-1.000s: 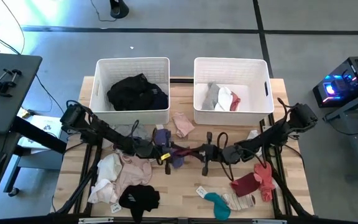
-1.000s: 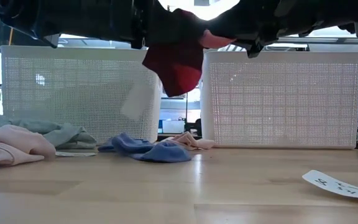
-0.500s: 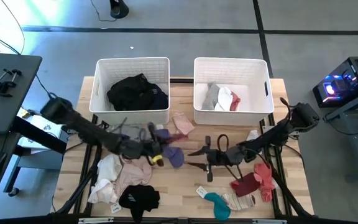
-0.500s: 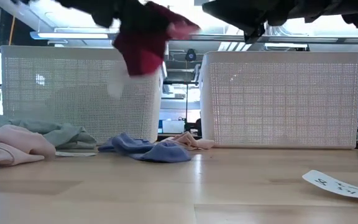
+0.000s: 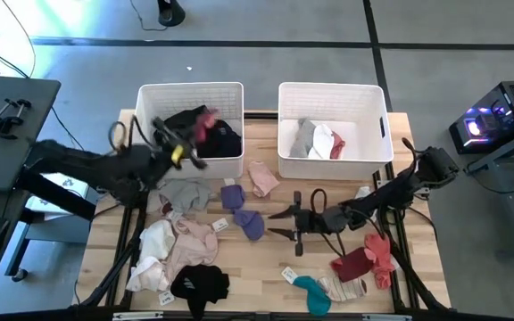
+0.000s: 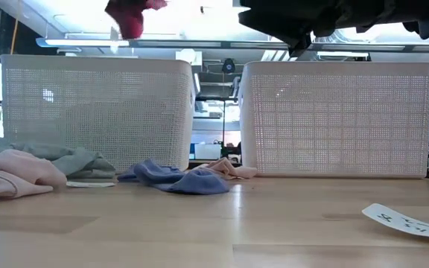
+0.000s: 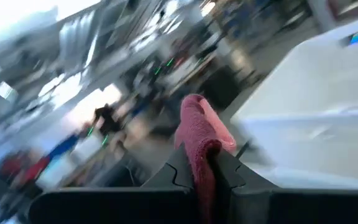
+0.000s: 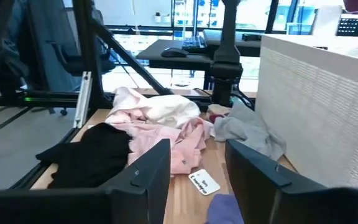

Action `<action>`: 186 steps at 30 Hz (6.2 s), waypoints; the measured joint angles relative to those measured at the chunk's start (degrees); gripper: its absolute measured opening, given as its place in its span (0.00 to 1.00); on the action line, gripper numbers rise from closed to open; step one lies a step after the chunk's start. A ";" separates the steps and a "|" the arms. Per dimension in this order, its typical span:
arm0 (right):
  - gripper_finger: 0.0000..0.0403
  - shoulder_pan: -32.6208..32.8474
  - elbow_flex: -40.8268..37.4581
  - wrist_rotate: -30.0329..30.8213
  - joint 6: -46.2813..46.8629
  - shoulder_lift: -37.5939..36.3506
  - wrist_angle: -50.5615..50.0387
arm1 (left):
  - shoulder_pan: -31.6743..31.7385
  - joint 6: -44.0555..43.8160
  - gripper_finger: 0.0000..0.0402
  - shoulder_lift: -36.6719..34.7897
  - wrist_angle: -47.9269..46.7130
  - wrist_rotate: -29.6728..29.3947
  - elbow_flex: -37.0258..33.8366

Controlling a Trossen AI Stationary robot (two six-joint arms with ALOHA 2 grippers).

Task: Sort clothes
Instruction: Put the red sock into the left white laundry bin, then put the white sock into the right white laundry bin, then put the pink sock into the right white laundry bin

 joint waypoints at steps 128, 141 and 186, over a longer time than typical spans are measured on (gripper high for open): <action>0.01 3.05 8.32 -16.87 80.60 -3.41 -102.75 | -16.07 -37.45 0.28 25.92 1.93 38.63 -2.75; 0.00 10.56 34.00 19.79 67.02 -4.94 -113.44 | -16.08 -37.55 0.28 25.92 2.23 38.66 -2.75; 0.47 -22.01 58.36 28.31 34.33 -4.96 -139.52 | -16.27 -38.97 0.28 25.92 -0.03 38.64 -2.75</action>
